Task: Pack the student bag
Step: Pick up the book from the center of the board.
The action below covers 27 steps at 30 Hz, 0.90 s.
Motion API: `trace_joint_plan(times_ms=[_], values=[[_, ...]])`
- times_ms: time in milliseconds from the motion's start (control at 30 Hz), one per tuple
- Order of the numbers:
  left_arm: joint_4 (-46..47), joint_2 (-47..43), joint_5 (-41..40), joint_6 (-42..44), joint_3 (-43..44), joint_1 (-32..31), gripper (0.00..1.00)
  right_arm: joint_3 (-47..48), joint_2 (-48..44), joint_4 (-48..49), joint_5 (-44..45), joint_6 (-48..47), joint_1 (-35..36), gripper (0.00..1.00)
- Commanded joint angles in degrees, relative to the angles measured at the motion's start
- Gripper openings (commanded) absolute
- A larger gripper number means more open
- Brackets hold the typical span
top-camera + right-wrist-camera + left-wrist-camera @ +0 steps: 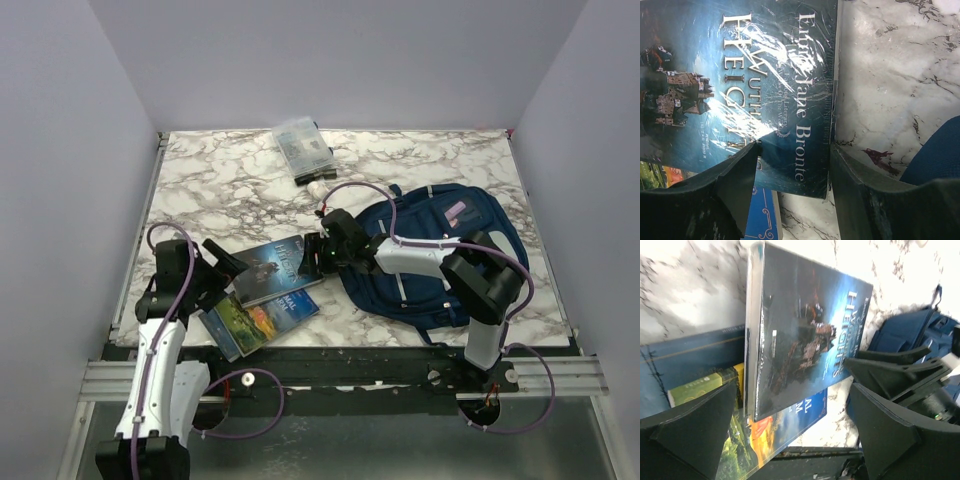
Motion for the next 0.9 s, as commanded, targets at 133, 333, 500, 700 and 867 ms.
trace_joint_plan(times_ms=[133,333,500,700,867], values=[[6.4,11.8,5.7,6.5,4.2,10.2,0.97,-1.2,3.0,0.0,-2.4,-0.2,-0.4,0.59],[20.7,24.4,15.8,5.8,-0.4,10.1,0.86,-0.5,3.7,1.0,-4.5,0.9,-0.4,0.59],[28.9,24.4,22.5,3.8,-4.8,9.5,0.59,-0.9,3.6,1.7,-5.9,1.5,-0.4,0.58],[31.6,18.9,26.6,1.7,-5.9,8.1,0.38,-1.6,3.4,3.7,-8.4,3.0,-0.4,0.58],[30.8,16.0,27.4,2.1,-4.7,7.9,0.20,-0.8,1.2,1.1,-8.1,2.6,-0.4,0.59]])
